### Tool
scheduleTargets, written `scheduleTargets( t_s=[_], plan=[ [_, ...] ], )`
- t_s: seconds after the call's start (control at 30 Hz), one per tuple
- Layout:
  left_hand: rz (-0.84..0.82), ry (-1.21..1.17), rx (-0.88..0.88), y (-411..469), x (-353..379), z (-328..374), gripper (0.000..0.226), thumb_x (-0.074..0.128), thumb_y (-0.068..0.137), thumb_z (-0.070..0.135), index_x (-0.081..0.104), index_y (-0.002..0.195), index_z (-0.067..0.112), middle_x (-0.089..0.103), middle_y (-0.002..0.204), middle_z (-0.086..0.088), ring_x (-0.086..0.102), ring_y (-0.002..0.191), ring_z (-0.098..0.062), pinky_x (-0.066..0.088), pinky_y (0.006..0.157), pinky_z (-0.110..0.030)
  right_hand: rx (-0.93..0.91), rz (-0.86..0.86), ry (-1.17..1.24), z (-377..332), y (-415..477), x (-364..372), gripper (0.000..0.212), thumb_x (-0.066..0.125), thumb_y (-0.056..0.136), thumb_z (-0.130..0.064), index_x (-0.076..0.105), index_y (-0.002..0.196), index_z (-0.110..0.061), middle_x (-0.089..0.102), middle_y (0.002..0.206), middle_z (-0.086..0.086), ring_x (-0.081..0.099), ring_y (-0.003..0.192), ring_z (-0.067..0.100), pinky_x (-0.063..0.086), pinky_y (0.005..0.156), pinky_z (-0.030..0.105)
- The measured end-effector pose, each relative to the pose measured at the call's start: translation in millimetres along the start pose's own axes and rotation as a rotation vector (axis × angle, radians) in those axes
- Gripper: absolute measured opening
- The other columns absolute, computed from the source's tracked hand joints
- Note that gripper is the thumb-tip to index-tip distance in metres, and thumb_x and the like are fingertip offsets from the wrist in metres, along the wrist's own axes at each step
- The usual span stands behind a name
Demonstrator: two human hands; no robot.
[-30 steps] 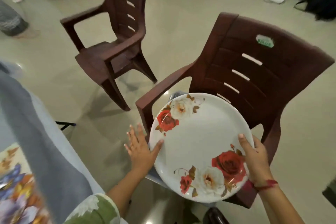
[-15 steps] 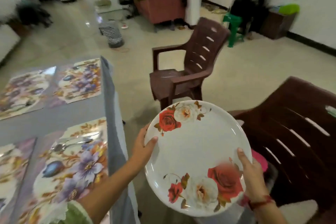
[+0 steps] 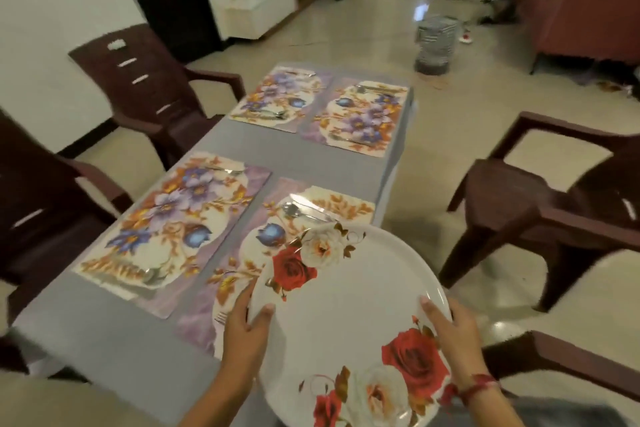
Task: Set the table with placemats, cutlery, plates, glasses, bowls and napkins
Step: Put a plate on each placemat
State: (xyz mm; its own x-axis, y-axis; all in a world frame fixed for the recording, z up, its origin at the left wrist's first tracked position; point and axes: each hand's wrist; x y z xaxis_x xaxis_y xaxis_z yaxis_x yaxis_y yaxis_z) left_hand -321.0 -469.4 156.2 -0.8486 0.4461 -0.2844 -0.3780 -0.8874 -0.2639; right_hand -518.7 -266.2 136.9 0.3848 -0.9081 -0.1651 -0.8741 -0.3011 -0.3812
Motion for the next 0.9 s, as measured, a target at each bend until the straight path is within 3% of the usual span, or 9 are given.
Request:
scheduleTargets(
  t_s=[0.13, 0.2, 0.3, 0.4, 0.5, 0.6, 0.7, 0.8, 0.9],
  plan=[
    [0.098, -0.069, -0.046, 14, -24, -28, 0.051, 0.057, 0.092, 0.007, 0.046, 0.139, 0.025, 0.049, 0.139, 0.005, 0.045, 0.127, -0.022, 0.038, 0.105, -0.04, -0.103, -0.112, -0.179, -15, 35, 45, 0.006, 0.065, 0.086, -0.024, 0.064, 0.09, -0.019, 0.069, 0.084, 0.01, 0.066, 0.077, 0.027, 0.057, 0.068, 0.045],
    [0.148, -0.1, -0.079, 13, -28, -36, 0.049, 0.056, 0.091, 0.004, 0.05, 0.136, 0.023, 0.056, 0.132, 0.0, 0.051, 0.119, -0.023, 0.042, 0.097, -0.037, -0.141, -0.157, -0.253, -25, 50, 63, 0.008, 0.064, 0.087, -0.021, 0.065, 0.092, -0.015, 0.069, 0.082, 0.007, 0.066, 0.075, 0.025, 0.055, 0.063, 0.036],
    [0.257, -0.153, -0.133, 8, -30, -45, 0.047, 0.056, 0.09, 0.0, 0.054, 0.131, 0.023, 0.061, 0.124, -0.003, 0.055, 0.113, -0.025, 0.044, 0.092, -0.035, -0.213, -0.237, -0.345, -35, 70, 91, 0.002, 0.064, 0.088, -0.021, 0.065, 0.089, -0.02, 0.07, 0.084, 0.005, 0.065, 0.077, 0.025, 0.054, 0.069, 0.04],
    [0.363, -0.158, -0.21, 7, -26, -56, 0.047, 0.058, 0.088, 0.001, 0.058, 0.127, 0.027, 0.061, 0.122, -0.001, 0.055, 0.114, -0.023, 0.046, 0.097, -0.039, -0.287, -0.305, -0.464, -41, 92, 115, 0.012, 0.058, 0.091, -0.018, 0.067, 0.098, -0.013, 0.067, 0.088, 0.008, 0.06, 0.079, 0.023, 0.048, 0.069, 0.033],
    [0.481, -0.167, -0.276, 8, -13, -60, 0.047, 0.059, 0.087, 0.006, 0.059, 0.124, 0.034, 0.058, 0.123, -0.001, 0.056, 0.114, -0.023, 0.047, 0.098, -0.045, -0.328, -0.36, -0.561, -49, 117, 138, 0.026, 0.058, 0.092, -0.024, 0.066, 0.111, -0.008, 0.064, 0.1, 0.011, 0.059, 0.09, 0.029, 0.049, 0.081, 0.039],
    [0.608, -0.204, -0.338, 9, 0, -54, 0.041, 0.06, 0.088, 0.005, 0.06, 0.12, 0.031, 0.057, 0.116, -0.002, 0.057, 0.106, -0.022, 0.049, 0.094, -0.041, -0.396, -0.467, -0.564, -59, 133, 159, 0.016, 0.06, 0.09, -0.018, 0.069, 0.102, -0.014, 0.066, 0.084, 0.006, 0.059, 0.075, 0.02, 0.047, 0.071, 0.034],
    [0.725, -0.215, -0.36, 12, 12, -52, 0.039, 0.062, 0.086, 0.002, 0.063, 0.116, 0.027, 0.064, 0.108, -0.003, 0.061, 0.097, -0.021, 0.051, 0.084, -0.036, -0.441, -0.589, -0.579, -67, 153, 180, 0.015, 0.062, 0.089, -0.016, 0.07, 0.101, -0.014, 0.069, 0.086, 0.007, 0.062, 0.074, 0.018, 0.049, 0.062, 0.028],
    [0.849, -0.212, -0.445, 18, 28, -53, 0.041, 0.065, 0.083, 0.002, 0.064, 0.118, 0.024, 0.064, 0.113, -0.007, 0.062, 0.098, -0.023, 0.051, 0.09, -0.041, -0.492, -0.739, -0.673, -75, 181, 201, 0.012, 0.062, 0.089, -0.018, 0.071, 0.094, -0.013, 0.068, 0.081, 0.002, 0.061, 0.072, 0.014, 0.043, 0.057, 0.023],
    [0.962, -0.219, -0.481, 22, 41, -49, 0.04, 0.065, 0.081, -0.002, 0.065, 0.116, 0.019, 0.065, 0.11, -0.008, 0.062, 0.096, -0.024, 0.049, 0.087, -0.036, -0.537, -0.862, -0.792, -84, 200, 215, 0.01, 0.063, 0.087, -0.021, 0.072, 0.083, -0.016, 0.066, 0.068, 0.002, 0.059, 0.061, 0.017, 0.039, 0.052, 0.025]
  ],
)
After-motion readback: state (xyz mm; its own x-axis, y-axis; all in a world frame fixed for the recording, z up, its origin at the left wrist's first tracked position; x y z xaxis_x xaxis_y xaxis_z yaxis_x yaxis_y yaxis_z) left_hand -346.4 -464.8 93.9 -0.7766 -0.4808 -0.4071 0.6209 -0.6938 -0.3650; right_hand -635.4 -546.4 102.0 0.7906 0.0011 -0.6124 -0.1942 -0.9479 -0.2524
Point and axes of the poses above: each hand's wrist, its own y-axis towards the middle knuckle, its own x-axis out of the palm, z = x × y
